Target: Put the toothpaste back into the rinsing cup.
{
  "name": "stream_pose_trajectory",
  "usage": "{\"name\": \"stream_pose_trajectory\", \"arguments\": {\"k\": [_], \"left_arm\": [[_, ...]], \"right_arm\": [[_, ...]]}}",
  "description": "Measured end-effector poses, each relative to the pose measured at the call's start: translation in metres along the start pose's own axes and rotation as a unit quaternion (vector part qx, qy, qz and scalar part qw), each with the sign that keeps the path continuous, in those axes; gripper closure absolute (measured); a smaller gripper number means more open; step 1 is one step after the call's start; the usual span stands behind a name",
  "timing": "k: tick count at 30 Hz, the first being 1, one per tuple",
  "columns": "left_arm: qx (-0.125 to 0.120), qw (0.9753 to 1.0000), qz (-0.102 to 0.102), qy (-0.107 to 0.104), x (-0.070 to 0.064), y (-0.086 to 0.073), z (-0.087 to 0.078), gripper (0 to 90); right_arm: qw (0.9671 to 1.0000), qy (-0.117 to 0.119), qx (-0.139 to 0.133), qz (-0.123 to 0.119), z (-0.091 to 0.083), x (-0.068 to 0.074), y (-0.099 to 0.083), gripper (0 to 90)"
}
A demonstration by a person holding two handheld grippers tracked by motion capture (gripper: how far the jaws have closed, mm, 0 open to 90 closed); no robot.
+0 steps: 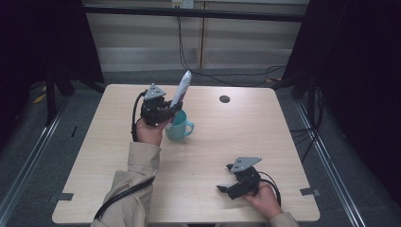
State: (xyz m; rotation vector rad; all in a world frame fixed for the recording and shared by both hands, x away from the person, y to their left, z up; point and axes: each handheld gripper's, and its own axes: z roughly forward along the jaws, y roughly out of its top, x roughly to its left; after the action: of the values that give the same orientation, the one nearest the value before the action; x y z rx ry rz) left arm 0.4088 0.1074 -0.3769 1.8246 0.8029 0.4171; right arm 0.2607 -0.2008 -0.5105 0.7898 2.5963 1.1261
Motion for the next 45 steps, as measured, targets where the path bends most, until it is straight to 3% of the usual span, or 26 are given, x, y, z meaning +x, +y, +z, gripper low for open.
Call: {"name": "stream_pose_trajectory", "arguments": {"k": [28,45], "left_arm": [[-0.014,0.9999,-0.003,0.009,0.007,-0.001,0.023,73.9],[-0.015,0.9996,-0.009,0.023,0.012,-0.014,0.039,73.6]], "right_arm": [[1.0000,-0.001,0.000,0.000,0.000,0.000,0.000,11.6],[1.0000,-0.002,0.000,0.002,-0.001,0.001,-0.001,11.6]]}}
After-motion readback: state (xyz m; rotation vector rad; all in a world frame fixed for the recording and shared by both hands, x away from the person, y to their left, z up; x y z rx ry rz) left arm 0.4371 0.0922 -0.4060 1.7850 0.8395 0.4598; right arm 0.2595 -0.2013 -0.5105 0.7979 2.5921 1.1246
